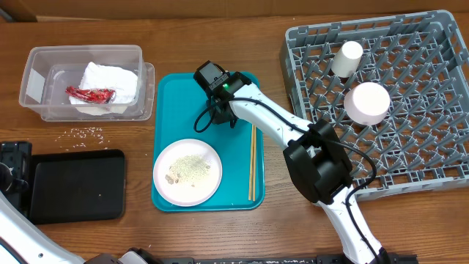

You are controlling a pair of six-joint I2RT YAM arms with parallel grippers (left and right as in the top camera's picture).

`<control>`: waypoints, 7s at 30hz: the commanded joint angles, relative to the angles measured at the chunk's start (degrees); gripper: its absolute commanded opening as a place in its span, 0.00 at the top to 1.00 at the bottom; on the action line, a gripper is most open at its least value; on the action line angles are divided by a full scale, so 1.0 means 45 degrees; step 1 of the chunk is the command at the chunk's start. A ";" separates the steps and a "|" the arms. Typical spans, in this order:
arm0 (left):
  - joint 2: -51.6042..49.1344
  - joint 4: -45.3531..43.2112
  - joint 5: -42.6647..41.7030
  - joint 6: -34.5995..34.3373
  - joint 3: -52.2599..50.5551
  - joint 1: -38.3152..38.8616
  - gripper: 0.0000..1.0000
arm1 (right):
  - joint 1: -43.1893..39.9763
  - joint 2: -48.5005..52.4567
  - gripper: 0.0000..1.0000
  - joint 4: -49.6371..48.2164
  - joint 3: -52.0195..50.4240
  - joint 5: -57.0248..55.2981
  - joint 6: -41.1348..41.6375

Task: Sort waste into correct bins and load items into the dishwasher
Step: 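Move the right gripper to the small white bowl and grasp its rim, then carry the small white bowl with the right gripper to the rack's right side, then set the small bowl upside down in the rack and open the right gripper, then move the right gripper to the wooden chopsticks on the tray and grasp them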

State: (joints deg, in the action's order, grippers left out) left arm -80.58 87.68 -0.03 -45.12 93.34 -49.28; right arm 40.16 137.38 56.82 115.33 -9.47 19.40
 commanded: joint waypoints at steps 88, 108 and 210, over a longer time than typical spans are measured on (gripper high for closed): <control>0.0180 0.0019 0.0005 -0.0267 0.0063 -0.0049 0.00 | -1.6393 -0.7815 0.78 0.6499 -0.9350 1.5650 -1.0472; 0.0180 0.0024 0.0005 -0.0267 0.0063 -0.0049 0.00 | -1.7199 -1.1749 0.65 0.7159 -0.5644 0.6674 -0.2827; 0.0180 0.0019 0.0005 -0.0267 0.0063 -0.0049 0.00 | 0.0787 -0.4201 0.69 0.0588 -0.6620 0.1778 0.4420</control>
State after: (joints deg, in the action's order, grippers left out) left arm -80.58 87.70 -0.23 -45.12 93.34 -49.28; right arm 43.90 117.21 59.88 85.71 0.75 37.52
